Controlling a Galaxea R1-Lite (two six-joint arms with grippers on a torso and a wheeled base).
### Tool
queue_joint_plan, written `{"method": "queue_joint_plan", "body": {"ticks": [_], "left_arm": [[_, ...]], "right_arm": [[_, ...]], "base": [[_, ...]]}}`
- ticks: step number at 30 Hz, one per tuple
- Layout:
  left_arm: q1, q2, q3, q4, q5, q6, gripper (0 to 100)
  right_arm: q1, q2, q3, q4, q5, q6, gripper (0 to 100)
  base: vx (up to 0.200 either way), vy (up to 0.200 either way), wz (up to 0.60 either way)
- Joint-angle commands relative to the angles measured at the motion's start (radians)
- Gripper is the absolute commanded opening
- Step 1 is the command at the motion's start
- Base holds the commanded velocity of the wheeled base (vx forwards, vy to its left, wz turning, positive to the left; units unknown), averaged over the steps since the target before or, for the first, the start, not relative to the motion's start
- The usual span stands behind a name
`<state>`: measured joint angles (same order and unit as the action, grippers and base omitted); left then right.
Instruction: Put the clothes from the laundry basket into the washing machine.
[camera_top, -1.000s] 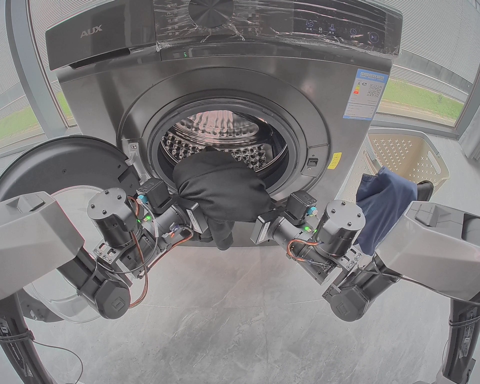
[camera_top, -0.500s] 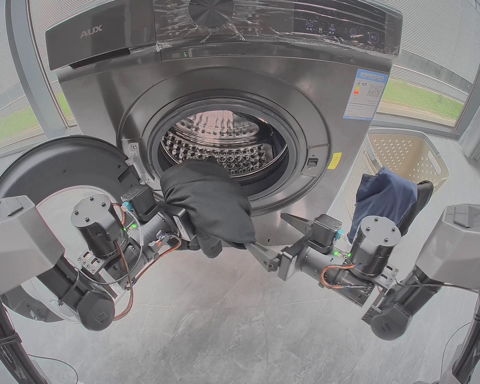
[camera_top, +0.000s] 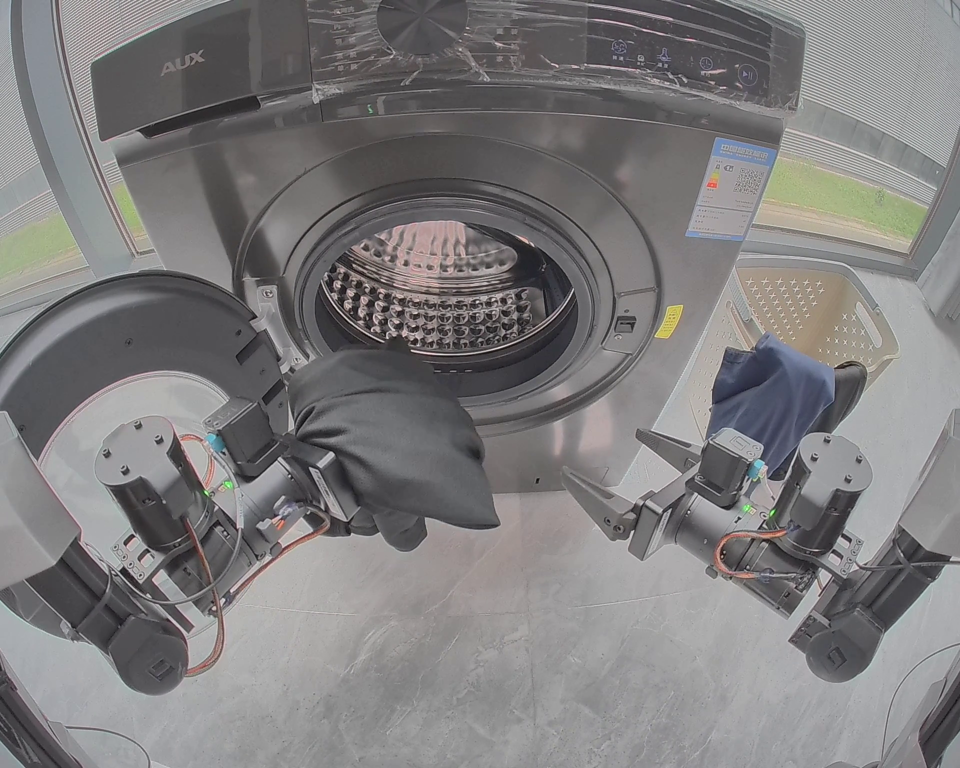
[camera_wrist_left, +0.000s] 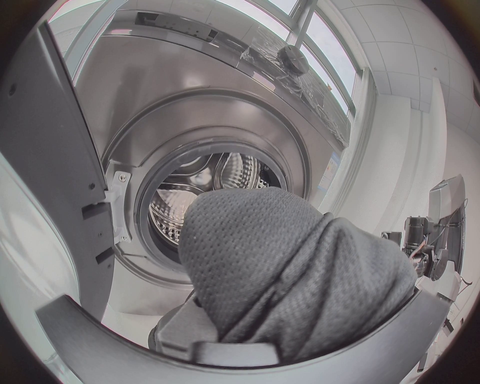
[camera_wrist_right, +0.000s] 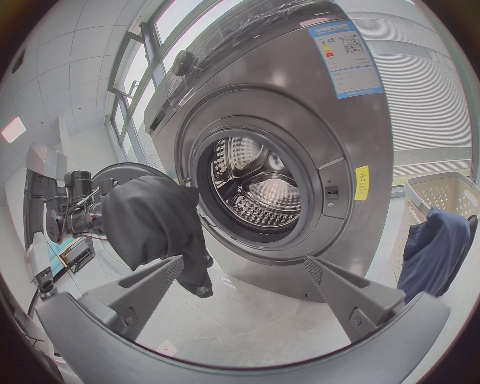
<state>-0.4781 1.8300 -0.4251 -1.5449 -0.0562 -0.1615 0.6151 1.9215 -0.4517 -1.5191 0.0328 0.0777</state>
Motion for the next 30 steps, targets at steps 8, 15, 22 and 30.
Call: {"method": "queue_joint_plan", "body": {"ticks": [8,15,22,30], "left_arm": [[-0.007,0.017,0.034,0.000,-0.042,0.028,0],[-0.017,0.031,0.034,-0.001,-0.042,0.048,0],[-0.028,0.045,0.034,-0.001,-0.042,0.050,0],[-0.043,0.068,0.028,-0.001,-0.042,0.050,0]], "right_arm": [[-0.015,0.002,0.033,0.002,-0.013,0.002,100],[-0.017,0.004,0.099,0.002,-0.014,-0.002,100],[-0.006,0.004,0.111,0.001,-0.011,-0.002,100],[0.000,0.002,0.128,0.001,-0.004,-0.004,100]], "base": [[0.075,0.000,0.00],[0.200,0.000,0.00],[0.200,0.000,0.00],[0.175,0.000,0.00]]}}
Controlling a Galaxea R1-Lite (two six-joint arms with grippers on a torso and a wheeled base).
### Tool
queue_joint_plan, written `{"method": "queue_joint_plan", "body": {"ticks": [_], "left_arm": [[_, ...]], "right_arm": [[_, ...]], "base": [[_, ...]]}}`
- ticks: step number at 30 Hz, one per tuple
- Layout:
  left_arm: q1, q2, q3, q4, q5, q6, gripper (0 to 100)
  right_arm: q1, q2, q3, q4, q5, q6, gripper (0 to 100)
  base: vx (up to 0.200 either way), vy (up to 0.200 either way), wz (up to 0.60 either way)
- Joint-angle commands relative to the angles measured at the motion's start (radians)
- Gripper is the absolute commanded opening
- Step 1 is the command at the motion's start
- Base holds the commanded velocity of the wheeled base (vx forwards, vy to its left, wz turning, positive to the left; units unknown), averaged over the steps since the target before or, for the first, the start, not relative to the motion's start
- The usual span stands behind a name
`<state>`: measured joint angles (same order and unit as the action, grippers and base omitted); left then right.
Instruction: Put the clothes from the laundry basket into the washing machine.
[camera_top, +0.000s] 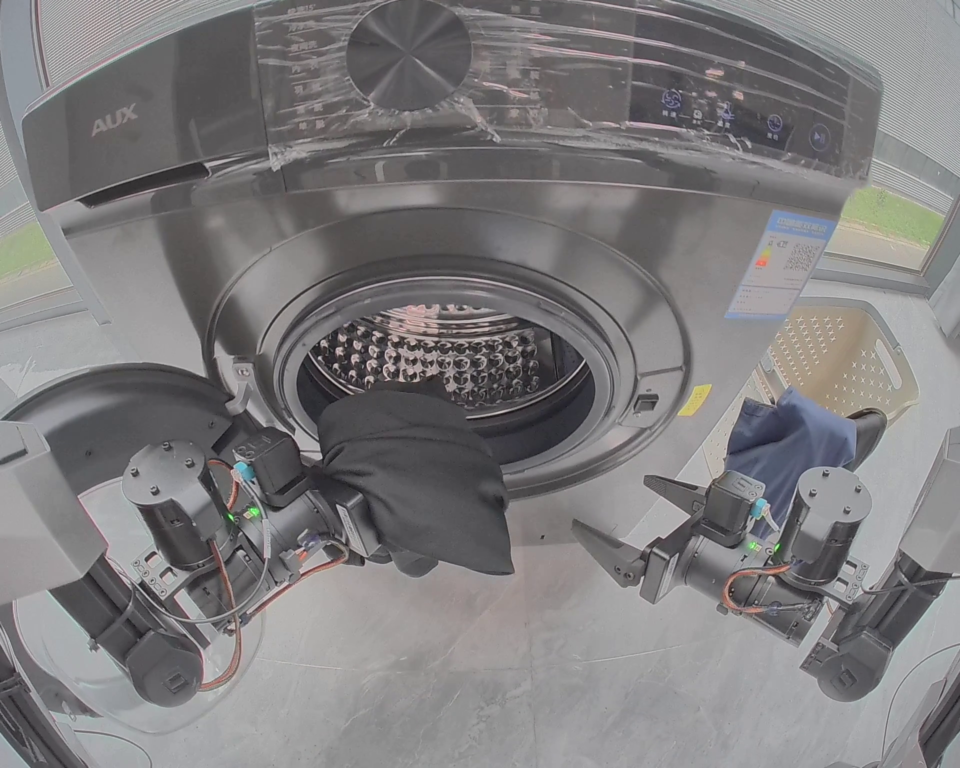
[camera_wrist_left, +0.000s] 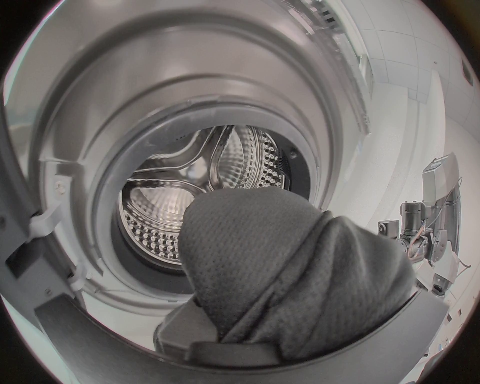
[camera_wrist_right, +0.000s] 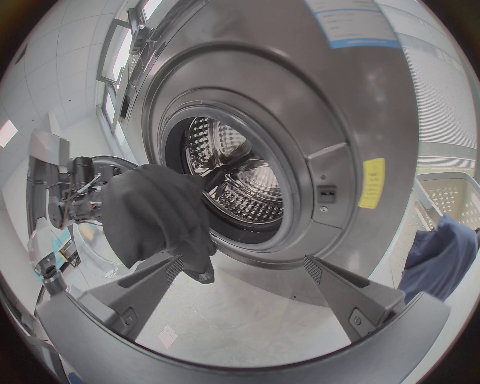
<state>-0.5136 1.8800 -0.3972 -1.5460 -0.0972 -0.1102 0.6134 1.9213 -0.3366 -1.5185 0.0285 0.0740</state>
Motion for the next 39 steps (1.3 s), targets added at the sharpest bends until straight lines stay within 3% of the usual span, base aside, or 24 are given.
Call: {"method": "queue_joint_plan", "body": {"ticks": [1,13,16,19,23,27,31,39], "left_arm": [[-0.008,0.024,-0.003,0.000,0.001,0.000,0],[-0.036,0.060,-0.017,0.000,0.010,0.003,0],[-0.055,0.119,-0.045,-0.002,0.037,0.035,0],[-0.068,0.169,-0.089,0.000,0.051,0.030,0],[-0.082,0.277,-0.235,0.001,0.050,0.024,0],[-0.045,0.393,-0.414,0.014,0.062,0.020,0],[-0.020,0.455,-0.502,0.032,0.067,0.020,0],[0.001,0.545,-0.772,0.190,0.076,0.018,0]], "right_arm": [[0.003,0.002,0.016,0.000,0.001,0.000,100],[0.034,0.002,0.019,0.000,0.002,0.000,100],[0.055,-0.004,0.019,-0.002,0.001,0.001,100],[0.065,-0.004,0.019,-0.002,0.001,0.001,100],[0.068,0.001,0.016,-0.002,0.001,0.001,100],[0.075,-0.001,0.021,-0.003,0.001,0.003,100],[0.075,-0.004,0.019,-0.003,0.001,0.003,100],[0.078,0.004,0.018,-0.003,0.001,0.004,100]], "base": [[0.000,0.000,0.00],[0.000,0.000,0.00],[0.000,0.000,0.00],[0.000,0.000,0.00],[0.000,0.000,0.00],[0.000,0.000,0.00],[0.000,0.000,0.00],[0.000,0.000,0.00]]}}
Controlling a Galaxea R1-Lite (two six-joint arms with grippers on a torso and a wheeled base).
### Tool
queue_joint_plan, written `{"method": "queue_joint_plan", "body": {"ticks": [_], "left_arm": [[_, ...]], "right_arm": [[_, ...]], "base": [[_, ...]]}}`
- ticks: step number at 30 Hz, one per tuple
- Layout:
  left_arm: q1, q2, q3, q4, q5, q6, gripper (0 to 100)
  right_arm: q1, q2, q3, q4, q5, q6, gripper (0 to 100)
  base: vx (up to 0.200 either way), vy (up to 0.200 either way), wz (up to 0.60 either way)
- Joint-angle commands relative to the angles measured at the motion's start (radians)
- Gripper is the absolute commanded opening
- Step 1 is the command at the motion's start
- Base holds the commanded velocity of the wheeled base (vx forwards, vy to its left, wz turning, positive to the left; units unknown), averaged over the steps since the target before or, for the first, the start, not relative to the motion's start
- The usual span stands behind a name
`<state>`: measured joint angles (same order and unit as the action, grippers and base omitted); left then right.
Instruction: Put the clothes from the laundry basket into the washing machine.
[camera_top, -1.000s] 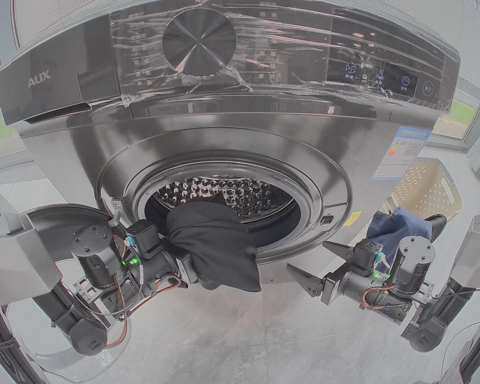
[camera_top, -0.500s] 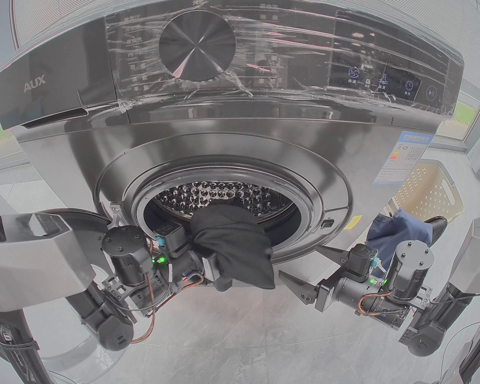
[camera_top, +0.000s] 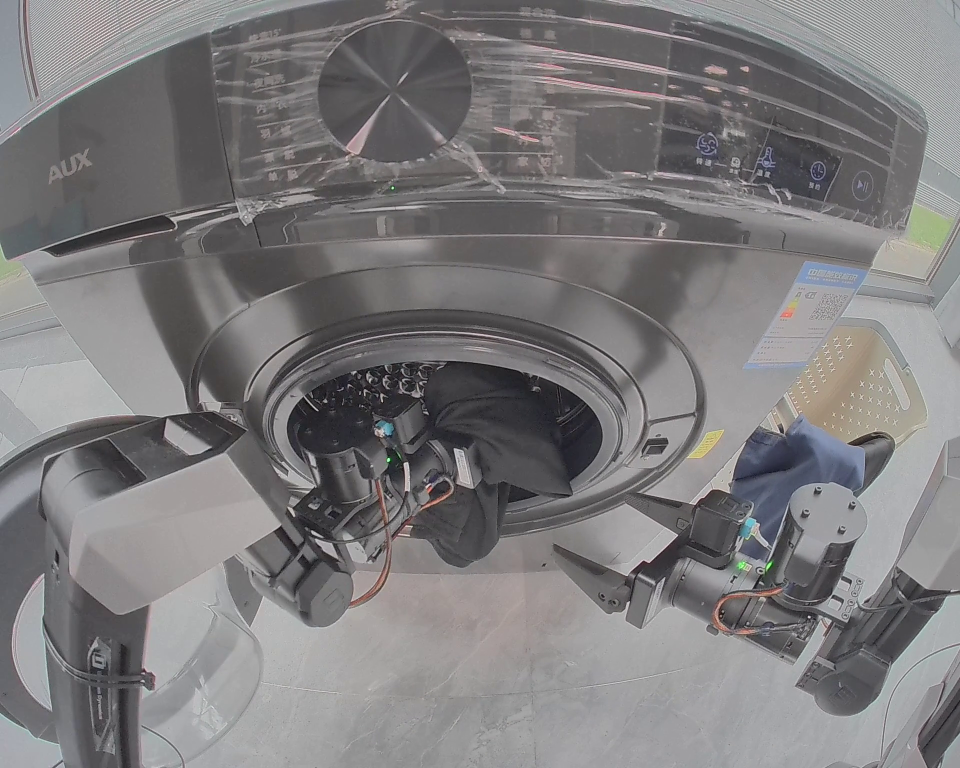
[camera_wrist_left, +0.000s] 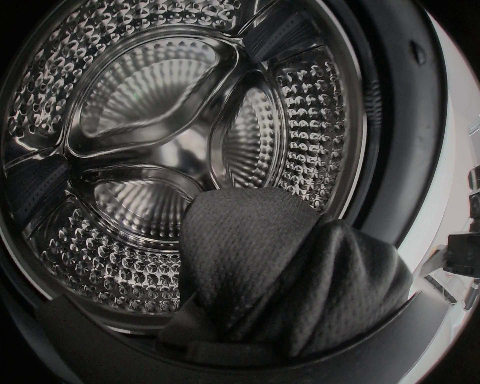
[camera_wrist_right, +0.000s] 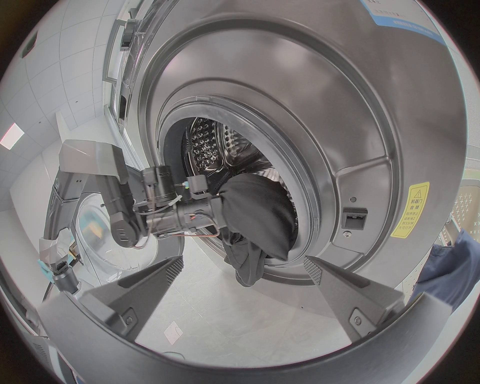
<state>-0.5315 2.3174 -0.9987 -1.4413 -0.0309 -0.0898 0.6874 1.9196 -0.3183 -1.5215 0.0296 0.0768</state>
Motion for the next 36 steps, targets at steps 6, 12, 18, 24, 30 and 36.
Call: {"method": "queue_joint_plan", "body": {"ticks": [6,12,18,24,30,36], "left_arm": [[0.036,0.169,-0.409,0.225,0.054,-0.002,0],[0.070,0.203,-0.584,0.326,0.089,-0.028,0],[0.084,0.200,-0.656,0.390,0.127,-0.059,0],[0.076,0.192,-0.640,0.395,0.127,-0.065,100],[0.056,0.129,-0.541,0.452,0.129,-0.064,100],[0.031,0.059,-0.400,0.548,0.115,-0.061,100]], "right_arm": [[0.004,0.006,-0.001,0.000,0.000,0.004,100],[0.004,0.006,-0.002,0.000,0.001,0.004,100],[0.004,0.007,-0.002,-0.002,0.001,0.004,100],[0.003,0.007,-0.005,-0.002,0.001,0.004,100],[0.003,0.007,-0.004,-0.002,0.001,0.006,100],[0.004,0.007,-0.007,-0.002,0.001,0.006,100]], "base": [[0.000,0.000,0.00],[0.000,0.000,0.00],[0.000,0.000,0.00],[0.000,0.000,0.00],[0.000,0.000,0.00],[0.000,0.000,0.00]]}}
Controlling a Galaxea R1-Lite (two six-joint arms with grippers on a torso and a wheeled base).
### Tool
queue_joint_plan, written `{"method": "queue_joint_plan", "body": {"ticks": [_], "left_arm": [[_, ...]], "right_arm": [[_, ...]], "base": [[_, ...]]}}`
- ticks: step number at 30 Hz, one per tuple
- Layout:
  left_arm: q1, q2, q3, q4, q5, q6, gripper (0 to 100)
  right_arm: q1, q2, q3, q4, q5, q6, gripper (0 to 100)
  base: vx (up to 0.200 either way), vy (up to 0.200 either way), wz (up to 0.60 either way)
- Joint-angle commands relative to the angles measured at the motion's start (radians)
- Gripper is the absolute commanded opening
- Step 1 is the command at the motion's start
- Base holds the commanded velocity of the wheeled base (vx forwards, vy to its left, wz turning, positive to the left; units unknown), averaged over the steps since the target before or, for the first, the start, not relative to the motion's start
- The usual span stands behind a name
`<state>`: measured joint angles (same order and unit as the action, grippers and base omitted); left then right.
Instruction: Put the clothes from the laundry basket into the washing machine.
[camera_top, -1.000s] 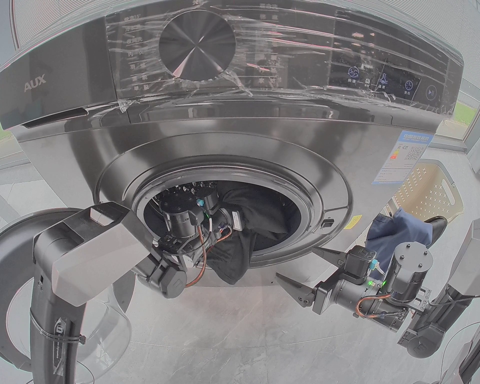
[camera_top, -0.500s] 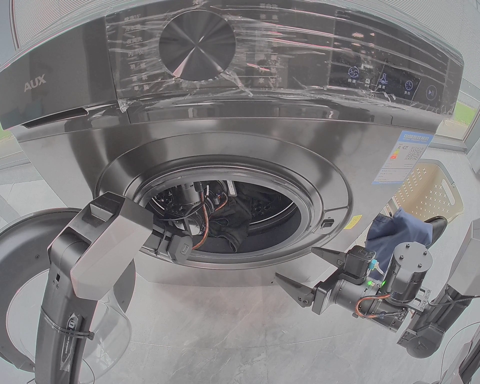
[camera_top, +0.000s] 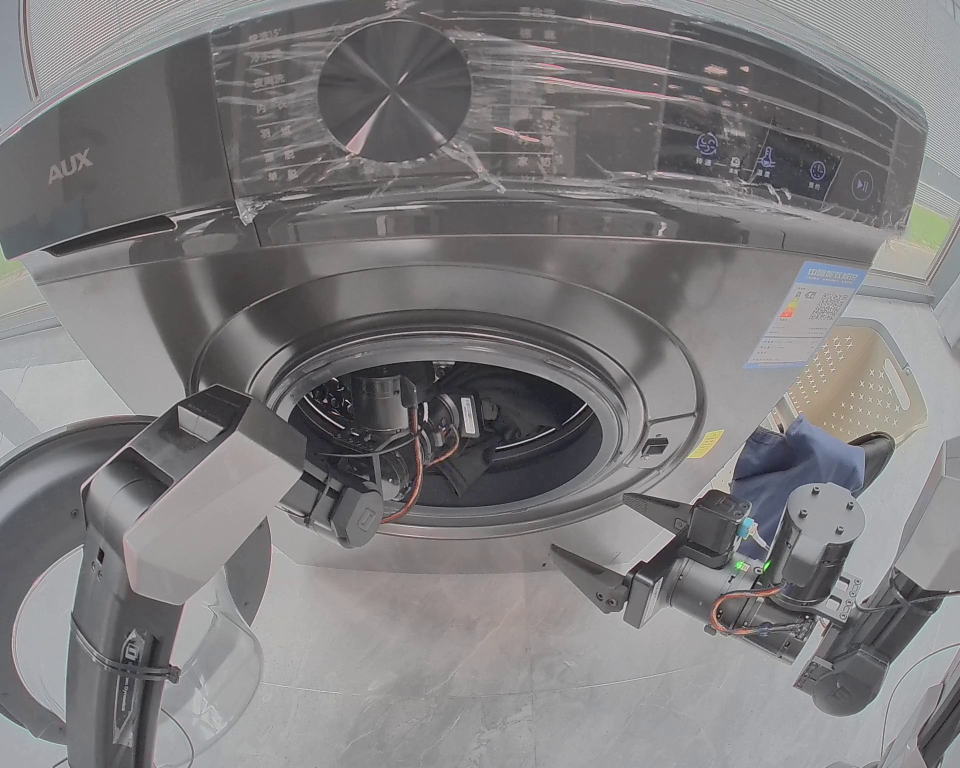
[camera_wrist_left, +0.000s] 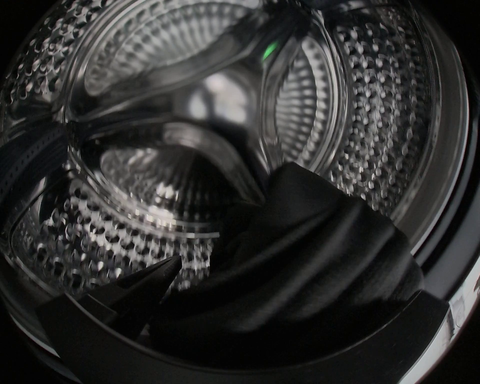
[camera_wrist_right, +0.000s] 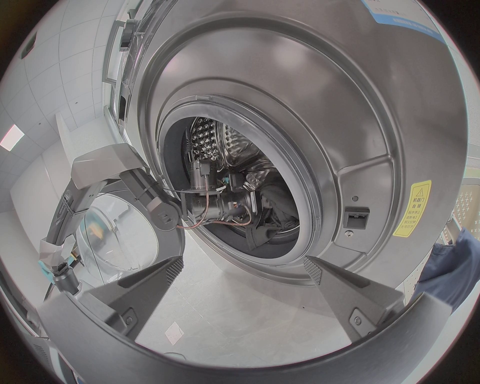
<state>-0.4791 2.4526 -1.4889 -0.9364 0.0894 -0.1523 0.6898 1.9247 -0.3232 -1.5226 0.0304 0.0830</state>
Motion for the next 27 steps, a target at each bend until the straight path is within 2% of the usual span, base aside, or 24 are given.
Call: {"method": "queue_joint_plan", "body": {"ticks": [1,12,13,23,27], "left_arm": [[-0.027,-0.081,0.108,0.073,-0.005,0.004,100],[-0.026,-0.033,0.107,0.105,-0.014,0.019,100],[-0.024,-0.027,0.104,0.110,-0.014,0.022,0],[-0.021,0.028,-0.044,0.103,0.006,0.011,0],[-0.016,0.042,-0.076,0.064,0.009,0.007,0]], "right_arm": [[0.002,0.002,-0.002,-0.001,0.000,0.000,100],[0.004,0.027,-0.004,-0.022,0.000,0.001,100],[0.004,0.027,-0.004,-0.022,0.000,0.000,100],[0.004,0.028,-0.007,-0.022,0.002,0.000,100],[0.004,0.036,-0.007,-0.024,0.000,0.001,100]], "base": [[0.000,0.000,0.00],[0.000,0.000,0.00],[0.000,0.000,0.00],[0.000,0.000,0.00],[0.000,0.000,0.00]]}}
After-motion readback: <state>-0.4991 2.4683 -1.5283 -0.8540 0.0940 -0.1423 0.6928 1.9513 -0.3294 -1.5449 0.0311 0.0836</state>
